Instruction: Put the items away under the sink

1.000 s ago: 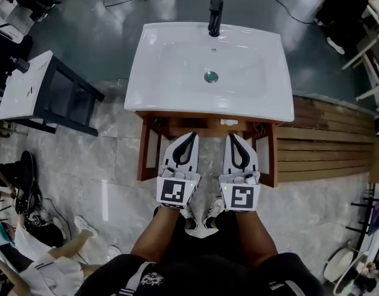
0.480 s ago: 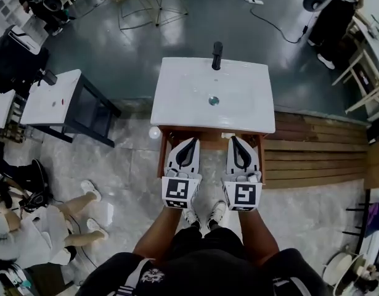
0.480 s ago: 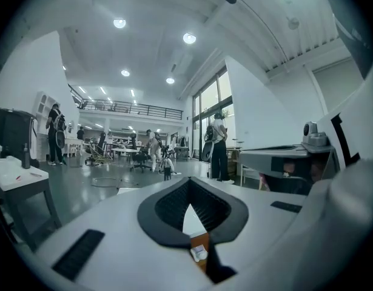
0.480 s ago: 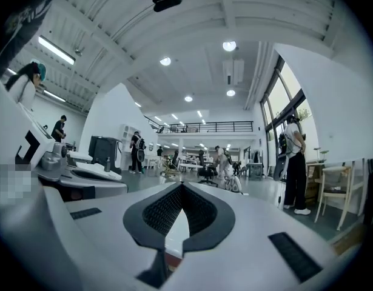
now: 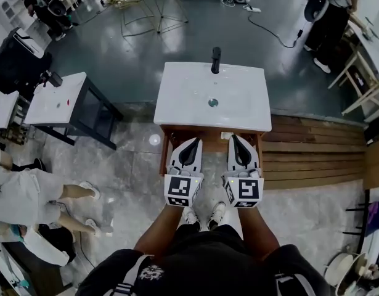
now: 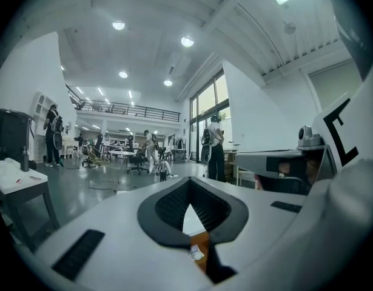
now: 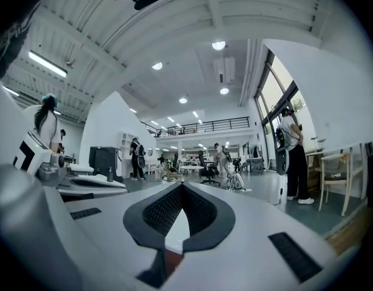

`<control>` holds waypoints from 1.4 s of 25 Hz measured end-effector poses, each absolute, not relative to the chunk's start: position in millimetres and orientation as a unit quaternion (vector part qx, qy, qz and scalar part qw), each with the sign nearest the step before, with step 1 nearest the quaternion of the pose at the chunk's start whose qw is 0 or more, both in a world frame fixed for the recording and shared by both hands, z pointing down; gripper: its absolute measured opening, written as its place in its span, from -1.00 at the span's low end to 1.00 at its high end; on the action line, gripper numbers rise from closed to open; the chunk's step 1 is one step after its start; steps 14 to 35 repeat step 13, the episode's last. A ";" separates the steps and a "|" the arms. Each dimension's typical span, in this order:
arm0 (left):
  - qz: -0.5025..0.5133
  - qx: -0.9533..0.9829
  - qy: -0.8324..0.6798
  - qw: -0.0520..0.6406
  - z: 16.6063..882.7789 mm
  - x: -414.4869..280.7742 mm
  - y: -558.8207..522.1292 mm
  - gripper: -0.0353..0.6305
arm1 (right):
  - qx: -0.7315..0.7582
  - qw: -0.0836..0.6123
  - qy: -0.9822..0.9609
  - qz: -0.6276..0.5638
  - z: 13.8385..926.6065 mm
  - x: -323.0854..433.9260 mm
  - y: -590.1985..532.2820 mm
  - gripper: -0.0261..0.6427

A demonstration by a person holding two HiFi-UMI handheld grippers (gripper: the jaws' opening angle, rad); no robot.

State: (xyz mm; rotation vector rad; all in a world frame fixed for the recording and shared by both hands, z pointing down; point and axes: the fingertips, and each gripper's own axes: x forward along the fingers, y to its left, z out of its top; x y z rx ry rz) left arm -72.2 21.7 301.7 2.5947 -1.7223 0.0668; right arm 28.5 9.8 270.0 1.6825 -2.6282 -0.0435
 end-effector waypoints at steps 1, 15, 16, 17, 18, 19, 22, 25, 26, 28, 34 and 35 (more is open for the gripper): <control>0.018 0.833 -0.553 0.012 298.7 -72.6 21.9 -0.89 | 0.539 0.007 -0.842 -0.017 266.8 28.2 9.7 -0.85; 0.013 0.834 -0.551 0.011 297.3 -80.3 17.4 -0.89 | 0.533 0.017 -0.846 0.024 281.3 17.0 1.9 -0.85; 0.013 0.834 -0.551 0.011 297.3 -80.3 17.4 -0.89 | 0.533 0.017 -0.846 0.024 281.3 17.0 1.9 -0.85; 0.013 0.834 -0.551 0.011 297.3 -80.3 17.4 -0.89 | 0.533 0.017 -0.846 0.024 281.3 17.0 1.9 -0.85; 0.013 0.834 -0.551 0.011 297.3 -80.3 17.4 -0.89 | 0.533 0.017 -0.846 0.024 281.3 17.0 1.9 -0.85; 0.013 0.834 -0.551 0.011 297.3 -80.3 17.4 -0.89 | 0.533 0.017 -0.846 0.024 281.3 17.0 1.9 -0.85; 0.013 0.834 -0.551 0.011 297.3 -80.3 17.4 -0.89 | 0.533 0.017 -0.846 0.024 281.3 17.0 1.9 -0.85; 0.013 0.834 -0.551 0.011 297.3 -80.3 17.4 -0.89 | 0.533 0.017 -0.846 0.024 281.3 17.0 1.9 -0.85; 0.013 0.834 -0.551 0.011 297.3 -80.3 17.4 -0.89 | 0.533 0.017 -0.846 0.024 281.3 17.0 1.9 -0.85; 0.013 0.834 -0.551 0.011 297.3 -80.3 17.4 -0.89 | 0.533 0.017 -0.846 0.024 281.3 17.0 1.9 -0.85; 0.013 0.834 -0.551 0.011 297.3 -80.3 17.4 -0.89 | 0.533 0.017 -0.846 0.024 281.3 17.0 1.9 -0.85; 0.013 0.834 -0.551 0.011 297.3 -80.3 17.4 -0.89 | 0.533 0.017 -0.846 0.024 281.3 17.0 1.9 -0.85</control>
